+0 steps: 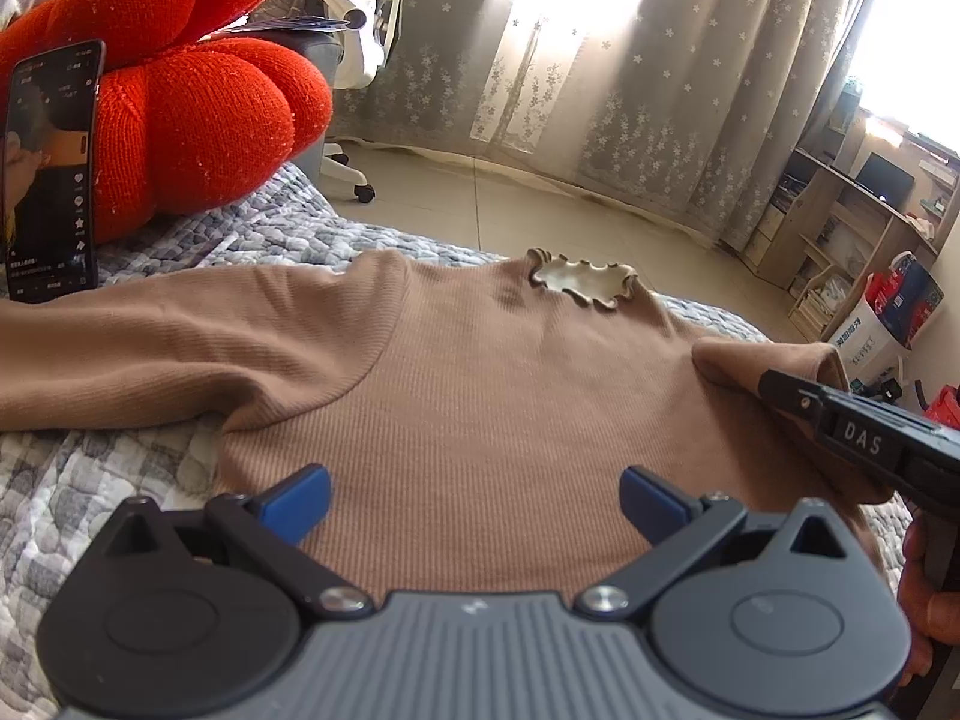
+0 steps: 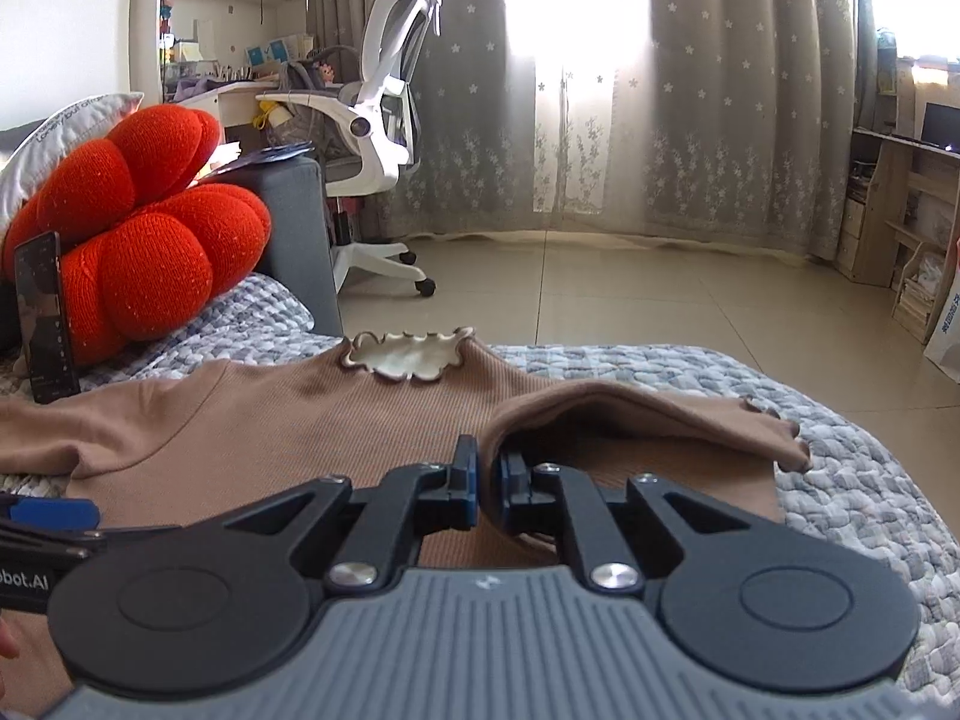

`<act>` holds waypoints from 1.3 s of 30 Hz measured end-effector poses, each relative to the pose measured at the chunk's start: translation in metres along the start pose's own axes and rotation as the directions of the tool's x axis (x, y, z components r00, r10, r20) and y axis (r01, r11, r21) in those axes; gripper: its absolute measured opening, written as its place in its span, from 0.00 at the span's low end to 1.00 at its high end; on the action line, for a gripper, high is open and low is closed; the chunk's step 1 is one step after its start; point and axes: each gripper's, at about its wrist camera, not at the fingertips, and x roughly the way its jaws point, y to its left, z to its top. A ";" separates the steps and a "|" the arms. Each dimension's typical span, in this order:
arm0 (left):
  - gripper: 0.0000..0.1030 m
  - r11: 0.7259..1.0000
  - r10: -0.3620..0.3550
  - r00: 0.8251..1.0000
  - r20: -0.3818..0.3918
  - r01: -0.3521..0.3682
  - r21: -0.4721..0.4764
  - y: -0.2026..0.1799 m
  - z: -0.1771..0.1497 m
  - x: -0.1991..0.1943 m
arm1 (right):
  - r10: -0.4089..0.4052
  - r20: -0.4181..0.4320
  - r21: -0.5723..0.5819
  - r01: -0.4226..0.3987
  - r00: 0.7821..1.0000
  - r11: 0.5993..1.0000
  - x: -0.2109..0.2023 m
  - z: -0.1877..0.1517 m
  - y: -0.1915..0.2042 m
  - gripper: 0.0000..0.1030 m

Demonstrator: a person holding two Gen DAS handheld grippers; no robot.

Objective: Fold clothes

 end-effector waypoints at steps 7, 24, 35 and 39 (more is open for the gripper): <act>1.00 1.000 0.001 1.000 0.001 -0.001 0.001 0.000 0.001 0.000 | 0.039 -0.091 0.042 -0.035 0.995 0.999 0.010 -0.016 -0.006 0.18; 1.00 1.000 0.005 1.000 0.006 -0.005 -0.009 0.004 0.002 -0.002 | 0.169 -0.117 0.275 -0.132 0.979 0.952 -0.021 0.013 -0.045 0.62; 1.00 1.000 0.007 1.000 0.006 -0.007 -0.015 0.003 0.001 -0.004 | 0.095 -0.045 0.491 -0.061 0.994 0.869 -0.037 0.021 -0.105 0.63; 1.00 1.000 0.010 1.000 0.006 -0.010 -0.016 0.003 0.001 -0.003 | 0.032 -0.055 0.532 0.002 0.998 0.847 -0.035 0.015 -0.120 0.63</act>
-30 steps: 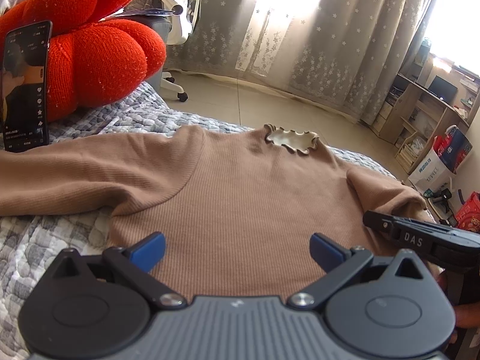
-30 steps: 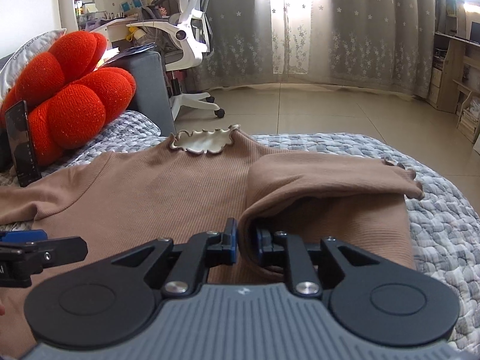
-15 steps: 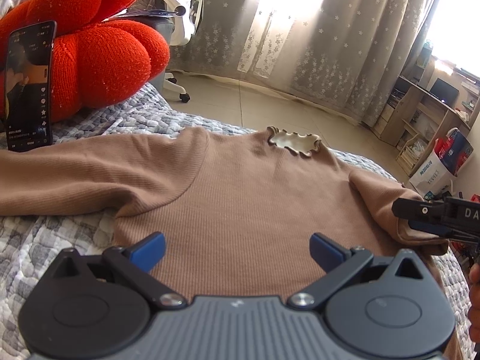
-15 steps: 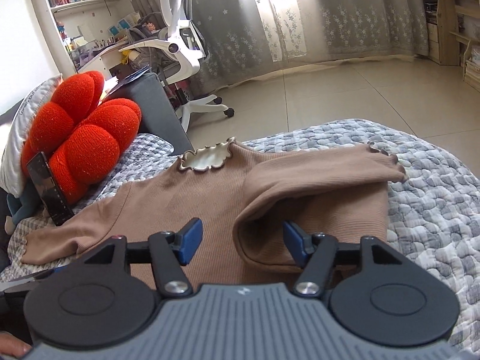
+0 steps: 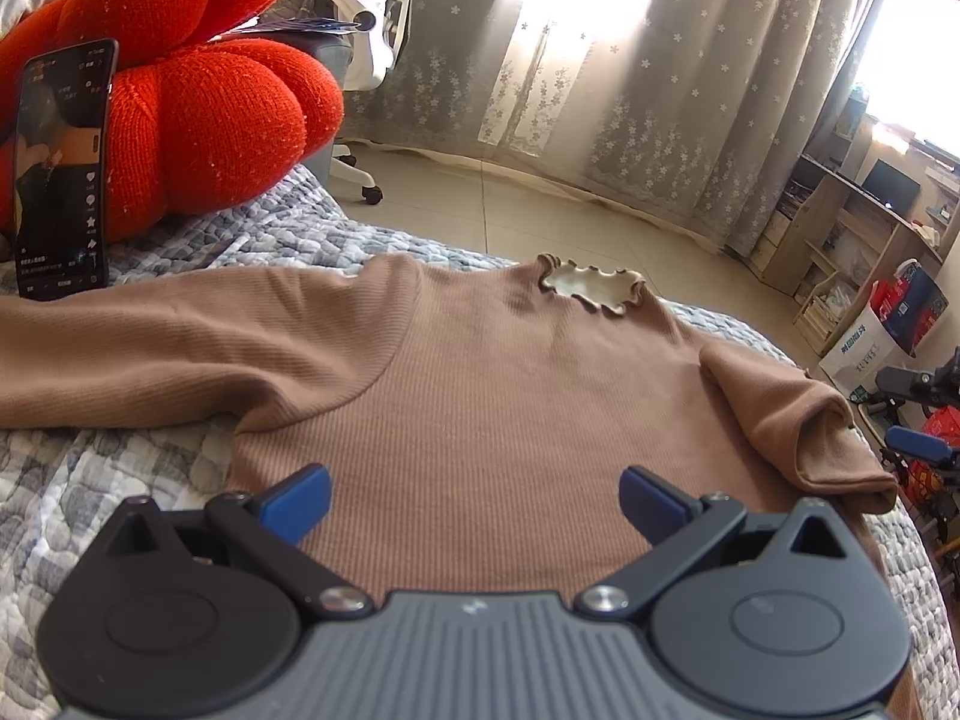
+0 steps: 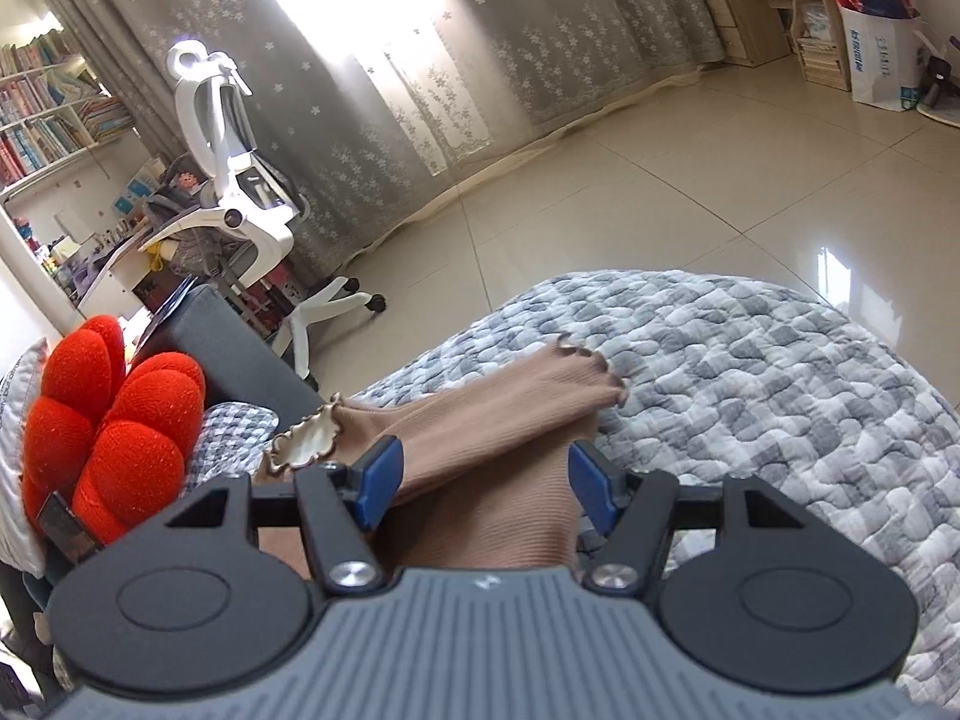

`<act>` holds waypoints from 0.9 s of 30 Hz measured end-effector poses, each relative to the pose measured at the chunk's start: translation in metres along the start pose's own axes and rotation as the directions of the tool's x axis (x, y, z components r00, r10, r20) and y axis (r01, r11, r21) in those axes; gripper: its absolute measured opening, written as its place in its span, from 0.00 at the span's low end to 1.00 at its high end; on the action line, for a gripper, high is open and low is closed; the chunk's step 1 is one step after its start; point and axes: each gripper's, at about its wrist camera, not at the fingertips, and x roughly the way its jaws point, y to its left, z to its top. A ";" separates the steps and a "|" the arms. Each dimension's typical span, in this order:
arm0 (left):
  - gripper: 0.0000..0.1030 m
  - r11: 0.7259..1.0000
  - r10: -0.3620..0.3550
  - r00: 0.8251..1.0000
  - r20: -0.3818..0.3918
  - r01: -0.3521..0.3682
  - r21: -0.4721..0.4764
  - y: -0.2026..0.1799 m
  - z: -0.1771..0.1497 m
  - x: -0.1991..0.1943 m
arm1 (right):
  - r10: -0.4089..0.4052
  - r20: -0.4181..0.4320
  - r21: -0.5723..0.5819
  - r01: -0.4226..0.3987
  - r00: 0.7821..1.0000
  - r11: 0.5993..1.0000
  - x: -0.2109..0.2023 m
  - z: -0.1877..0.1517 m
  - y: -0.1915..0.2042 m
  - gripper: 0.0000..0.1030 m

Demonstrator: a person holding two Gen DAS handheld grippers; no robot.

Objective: Fold clothes

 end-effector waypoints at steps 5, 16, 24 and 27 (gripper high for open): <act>1.00 1.000 0.001 1.000 -0.001 -0.001 0.003 -0.001 0.000 0.001 | -0.016 0.021 0.042 0.015 1.000 0.999 0.010 -0.001 -0.011 0.63; 1.00 1.000 0.009 1.000 -0.004 -0.009 0.020 -0.004 -0.003 0.002 | -0.071 0.079 -0.029 0.074 0.994 0.997 0.045 -0.013 -0.002 0.27; 1.00 1.000 0.004 1.000 0.000 -0.004 0.007 0.000 -0.001 0.001 | -0.035 0.206 -0.183 0.074 0.978 0.980 0.023 -0.016 0.021 0.19; 1.00 1.000 -0.004 1.000 0.003 0.004 -0.006 0.003 0.001 -0.001 | 0.033 0.227 -0.224 0.020 0.973 0.974 0.013 -0.016 0.031 0.19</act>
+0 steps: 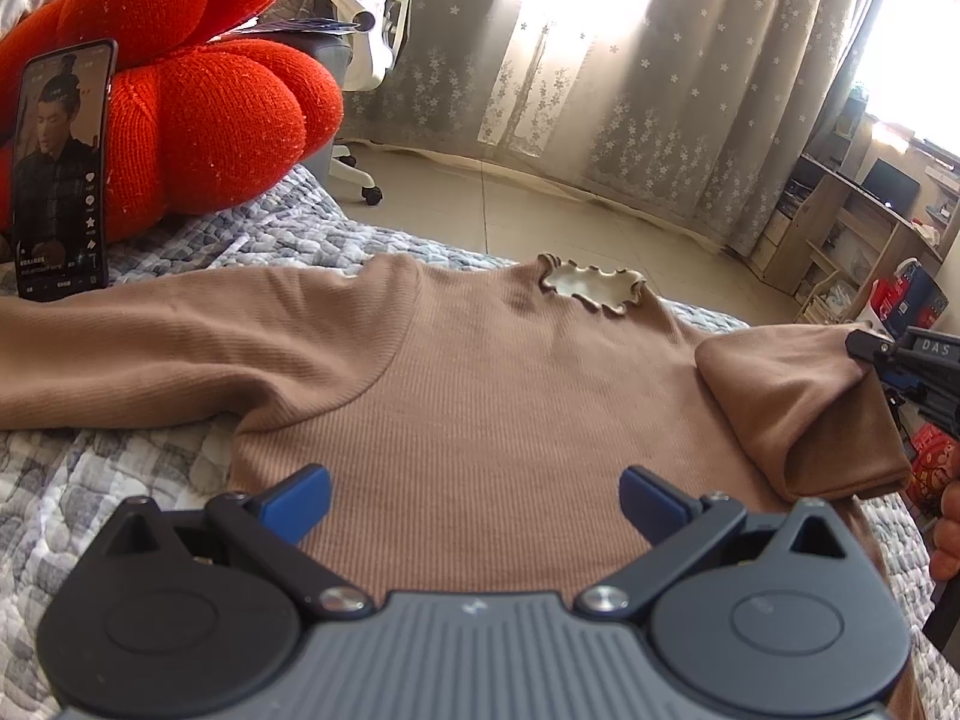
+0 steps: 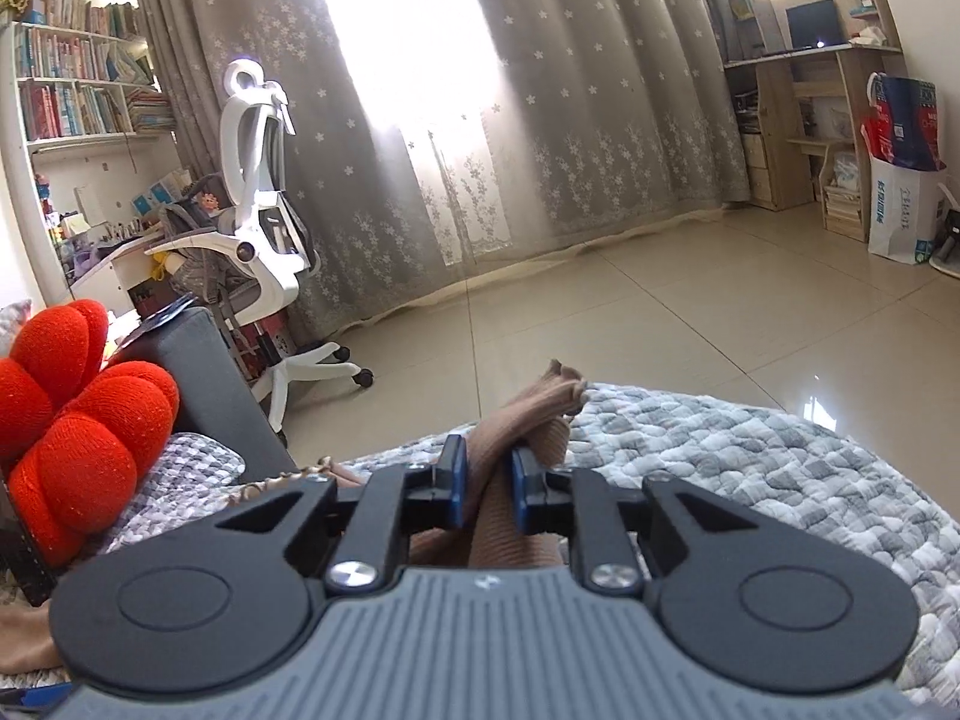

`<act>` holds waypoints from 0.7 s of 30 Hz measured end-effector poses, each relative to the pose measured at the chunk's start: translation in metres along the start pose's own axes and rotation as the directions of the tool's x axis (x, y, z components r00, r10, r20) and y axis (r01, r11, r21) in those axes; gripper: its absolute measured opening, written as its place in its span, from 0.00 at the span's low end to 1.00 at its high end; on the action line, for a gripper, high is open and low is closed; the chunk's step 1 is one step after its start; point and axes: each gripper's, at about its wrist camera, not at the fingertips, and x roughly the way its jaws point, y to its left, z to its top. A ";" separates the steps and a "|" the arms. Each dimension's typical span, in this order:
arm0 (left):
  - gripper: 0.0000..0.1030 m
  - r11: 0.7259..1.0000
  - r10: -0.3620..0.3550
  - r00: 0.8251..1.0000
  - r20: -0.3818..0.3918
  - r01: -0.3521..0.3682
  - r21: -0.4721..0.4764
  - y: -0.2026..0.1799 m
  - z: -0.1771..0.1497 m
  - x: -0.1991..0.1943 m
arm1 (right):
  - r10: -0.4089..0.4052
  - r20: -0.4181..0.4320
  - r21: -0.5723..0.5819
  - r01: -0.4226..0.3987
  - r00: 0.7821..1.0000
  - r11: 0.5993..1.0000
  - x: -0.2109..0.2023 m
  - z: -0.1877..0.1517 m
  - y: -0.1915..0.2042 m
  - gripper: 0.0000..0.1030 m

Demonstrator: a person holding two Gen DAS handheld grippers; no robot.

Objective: Fold clothes

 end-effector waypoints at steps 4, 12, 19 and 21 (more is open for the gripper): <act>1.00 0.999 -0.012 1.000 0.010 0.012 -0.031 0.006 0.002 -0.002 | 0.083 0.027 -0.054 -0.082 0.996 0.995 -0.010 0.005 0.018 0.18; 0.99 0.996 -0.040 0.999 0.026 0.042 -0.079 0.017 0.007 -0.005 | 0.229 0.018 -0.119 -0.225 0.973 0.967 -0.021 0.006 0.051 0.16; 0.99 0.989 -0.067 0.997 0.033 0.070 -0.127 0.026 0.007 -0.005 | 0.287 -0.075 -0.168 -0.295 0.955 0.940 -0.015 -0.005 0.076 0.15; 0.99 0.990 -0.066 0.997 0.032 0.069 -0.126 0.026 0.007 -0.005 | 0.264 -0.101 -0.161 -0.278 0.959 0.947 -0.010 -0.008 0.077 0.17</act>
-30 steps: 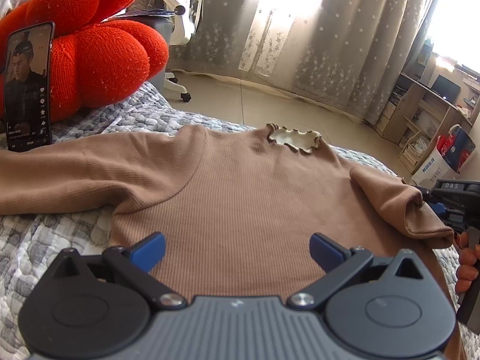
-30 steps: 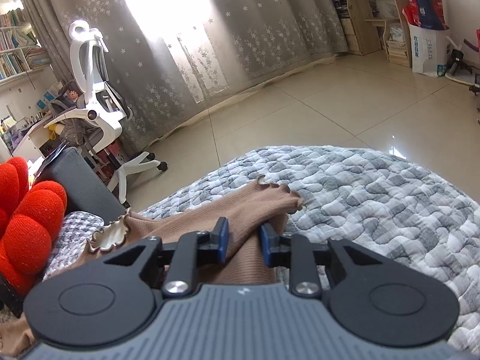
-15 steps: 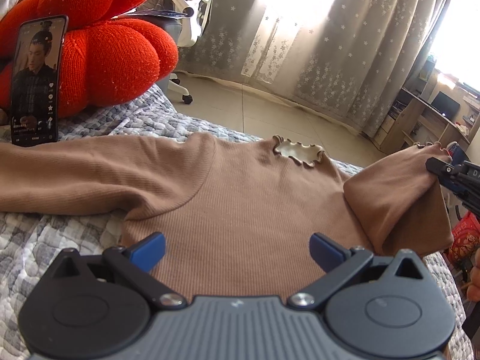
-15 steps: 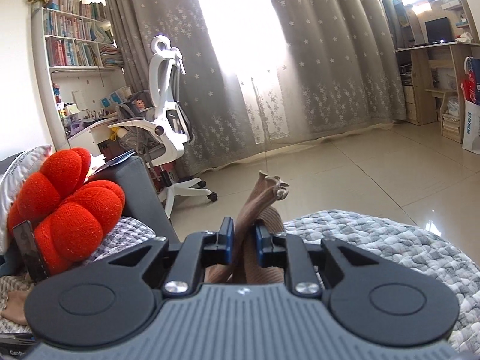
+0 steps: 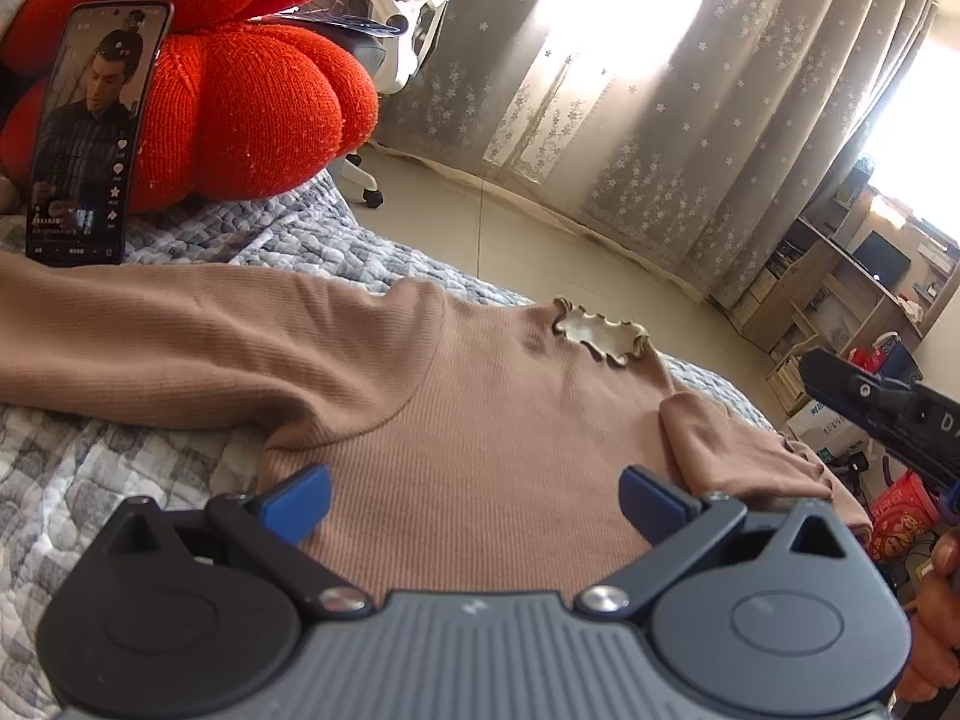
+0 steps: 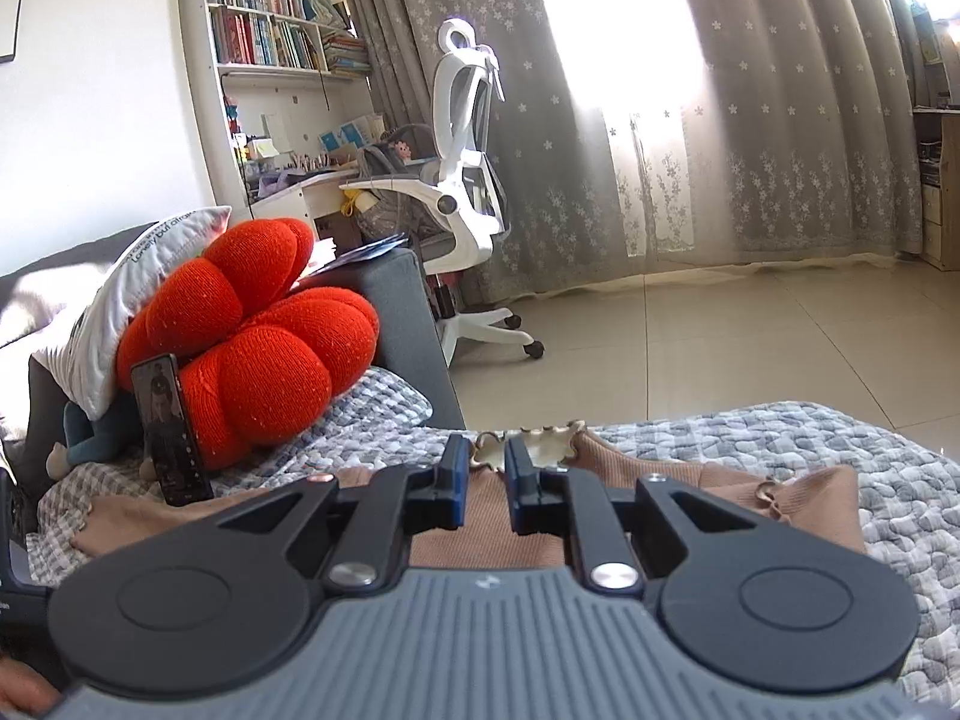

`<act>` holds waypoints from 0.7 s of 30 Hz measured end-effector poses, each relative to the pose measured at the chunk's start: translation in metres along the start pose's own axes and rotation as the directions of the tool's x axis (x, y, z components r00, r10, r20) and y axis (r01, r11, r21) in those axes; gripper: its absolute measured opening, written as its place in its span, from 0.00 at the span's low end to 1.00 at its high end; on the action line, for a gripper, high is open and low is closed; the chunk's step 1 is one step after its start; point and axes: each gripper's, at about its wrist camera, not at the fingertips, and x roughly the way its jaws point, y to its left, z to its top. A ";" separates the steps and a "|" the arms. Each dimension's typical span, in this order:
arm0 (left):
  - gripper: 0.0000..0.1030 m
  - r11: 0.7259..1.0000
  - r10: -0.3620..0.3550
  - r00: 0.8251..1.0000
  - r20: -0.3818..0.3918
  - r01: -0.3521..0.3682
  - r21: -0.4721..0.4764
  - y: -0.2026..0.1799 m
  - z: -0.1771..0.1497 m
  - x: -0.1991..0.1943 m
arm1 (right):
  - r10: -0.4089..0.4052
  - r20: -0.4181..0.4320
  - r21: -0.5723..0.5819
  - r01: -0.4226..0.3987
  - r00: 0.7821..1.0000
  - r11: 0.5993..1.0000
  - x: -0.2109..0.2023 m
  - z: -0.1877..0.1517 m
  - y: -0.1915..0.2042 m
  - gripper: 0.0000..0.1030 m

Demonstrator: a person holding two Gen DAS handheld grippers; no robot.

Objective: Fold clothes

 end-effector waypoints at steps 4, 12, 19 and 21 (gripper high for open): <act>0.99 1.000 0.000 1.000 -0.001 0.000 0.008 0.000 0.000 -0.001 | -0.049 -0.043 0.106 0.053 0.998 0.993 0.005 -0.003 -0.019 0.41; 0.99 1.000 0.003 1.000 -0.010 -0.002 0.016 -0.001 -0.001 0.002 | -0.117 -0.071 0.300 0.133 0.991 0.945 0.002 0.000 -0.059 0.60; 0.99 1.000 0.003 1.000 -0.015 -0.003 0.027 -0.003 -0.002 0.003 | -0.153 -0.143 0.397 0.198 0.978 0.896 -0.008 0.000 -0.072 0.60; 0.99 1.000 0.003 1.000 -0.016 -0.003 0.027 -0.004 -0.002 0.003 | -0.142 -0.163 0.420 0.199 0.976 0.885 -0.011 -0.001 -0.073 0.60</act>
